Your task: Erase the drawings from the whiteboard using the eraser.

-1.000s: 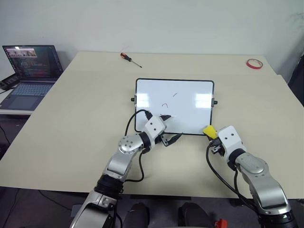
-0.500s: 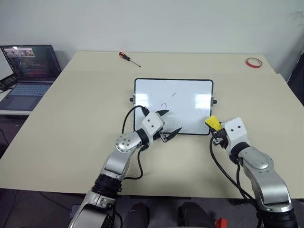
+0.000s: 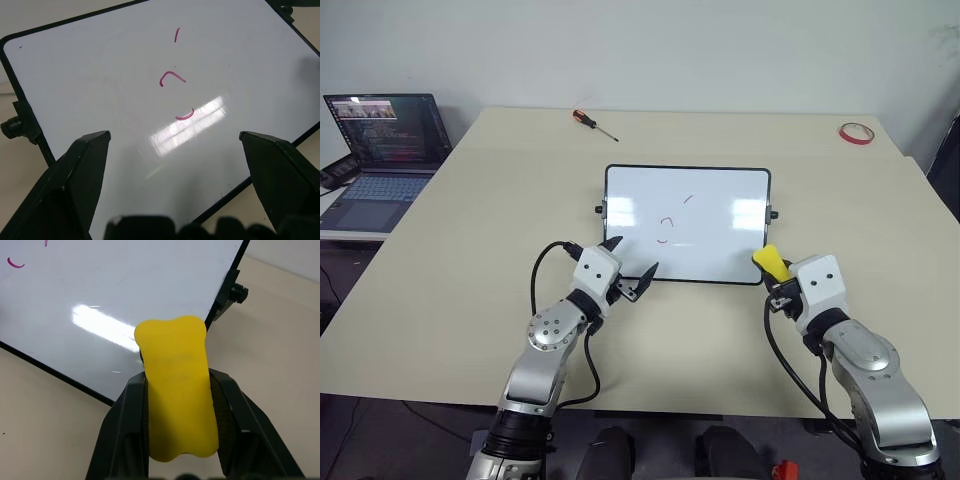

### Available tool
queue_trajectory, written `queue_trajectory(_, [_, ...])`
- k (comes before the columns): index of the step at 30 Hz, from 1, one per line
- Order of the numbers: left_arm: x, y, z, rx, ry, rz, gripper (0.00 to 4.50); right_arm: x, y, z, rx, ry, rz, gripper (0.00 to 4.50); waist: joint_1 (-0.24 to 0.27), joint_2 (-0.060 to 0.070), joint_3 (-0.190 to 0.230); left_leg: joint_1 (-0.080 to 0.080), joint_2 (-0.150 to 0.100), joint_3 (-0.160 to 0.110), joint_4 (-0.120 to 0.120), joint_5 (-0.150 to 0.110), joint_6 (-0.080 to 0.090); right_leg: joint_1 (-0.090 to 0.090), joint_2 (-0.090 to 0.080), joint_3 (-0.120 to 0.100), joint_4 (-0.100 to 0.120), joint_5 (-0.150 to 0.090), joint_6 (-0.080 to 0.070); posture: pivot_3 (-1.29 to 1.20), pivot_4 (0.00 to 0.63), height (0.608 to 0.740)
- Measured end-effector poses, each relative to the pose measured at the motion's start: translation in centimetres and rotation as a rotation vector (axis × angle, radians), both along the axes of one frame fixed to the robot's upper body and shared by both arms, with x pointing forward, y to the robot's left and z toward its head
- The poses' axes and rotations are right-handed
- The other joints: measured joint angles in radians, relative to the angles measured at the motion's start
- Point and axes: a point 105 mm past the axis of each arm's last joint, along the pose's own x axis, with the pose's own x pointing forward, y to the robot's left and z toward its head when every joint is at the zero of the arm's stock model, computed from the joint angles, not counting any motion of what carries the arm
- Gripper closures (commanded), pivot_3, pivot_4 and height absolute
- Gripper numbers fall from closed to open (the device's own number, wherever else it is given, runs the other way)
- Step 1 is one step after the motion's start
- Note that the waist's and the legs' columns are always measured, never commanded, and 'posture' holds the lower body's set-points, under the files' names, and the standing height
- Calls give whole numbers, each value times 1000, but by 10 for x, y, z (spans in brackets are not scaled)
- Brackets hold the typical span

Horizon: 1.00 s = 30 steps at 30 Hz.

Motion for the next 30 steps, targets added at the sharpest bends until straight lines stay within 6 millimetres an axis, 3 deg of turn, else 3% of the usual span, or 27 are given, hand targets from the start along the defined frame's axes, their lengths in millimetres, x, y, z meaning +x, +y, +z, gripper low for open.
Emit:
queue_trajectory(4, [-5,2,-13,-16,50,24,0,1,-1,-3,-2,7,-3,3227,0,0,0,0,0,0,0,0,0,0,0,0,0,0,0,0,150,740])
queue_trajectory(12, [-3,-3,-7,-22,33,0,0,8,6,5,-2,-27,24,3227,-1,0,0,0,0,0,0,0,0,0,0,0,0,0,0,0,150,740])
queue_trajectory(25, [-4,-12,-6,-17,36,-56,0,76,54,38,6,-188,139,3227,-4,0,0,0,0,1,0,0,0,-1,0,0,0,0,0,0,150,740])
queue_trajectory(30, [-6,-10,-10,-12,46,-51,0,91,65,42,17,-230,164,3227,-3,0,0,0,0,1,-1,0,0,-1,0,0,0,0,0,0,150,740])
